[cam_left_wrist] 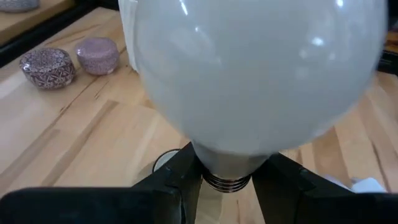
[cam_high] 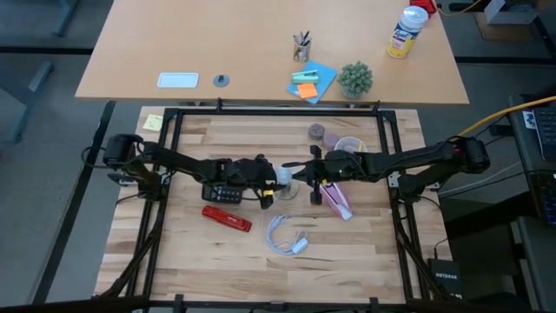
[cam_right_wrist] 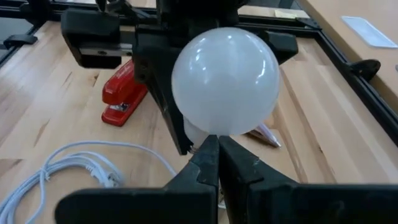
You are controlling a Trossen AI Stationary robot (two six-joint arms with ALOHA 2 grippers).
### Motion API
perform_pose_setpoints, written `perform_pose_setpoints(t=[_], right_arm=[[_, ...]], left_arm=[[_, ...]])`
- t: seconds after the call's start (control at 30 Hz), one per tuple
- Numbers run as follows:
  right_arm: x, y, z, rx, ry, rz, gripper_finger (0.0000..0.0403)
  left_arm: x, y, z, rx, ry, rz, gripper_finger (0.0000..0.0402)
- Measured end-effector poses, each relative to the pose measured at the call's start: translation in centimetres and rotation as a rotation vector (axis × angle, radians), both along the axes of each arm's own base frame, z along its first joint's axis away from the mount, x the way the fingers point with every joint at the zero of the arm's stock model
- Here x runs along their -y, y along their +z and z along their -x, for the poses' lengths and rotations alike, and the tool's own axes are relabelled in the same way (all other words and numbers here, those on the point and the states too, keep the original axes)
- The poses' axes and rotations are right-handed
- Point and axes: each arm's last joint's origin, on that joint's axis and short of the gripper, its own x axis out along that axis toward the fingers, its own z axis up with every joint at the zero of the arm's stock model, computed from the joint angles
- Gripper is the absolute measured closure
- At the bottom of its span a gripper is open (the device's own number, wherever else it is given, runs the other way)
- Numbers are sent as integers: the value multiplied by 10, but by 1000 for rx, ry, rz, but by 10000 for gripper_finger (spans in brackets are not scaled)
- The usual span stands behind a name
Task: Screw lightbulb
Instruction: Insert the white lightbulb into the golden lamp
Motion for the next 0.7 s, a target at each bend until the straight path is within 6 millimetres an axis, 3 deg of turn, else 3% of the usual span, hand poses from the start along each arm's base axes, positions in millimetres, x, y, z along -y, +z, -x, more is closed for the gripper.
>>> perform_pose_setpoints(t=[0.43,0.7], right_arm=[[2,-8,2,-79,-61,37,395],[2,-28,-8,-150,-66,44,395]], left_arm=[[-12,-28,-12,-24,41,-46,284],[-12,-33,-14,-40,35,-57,284]])
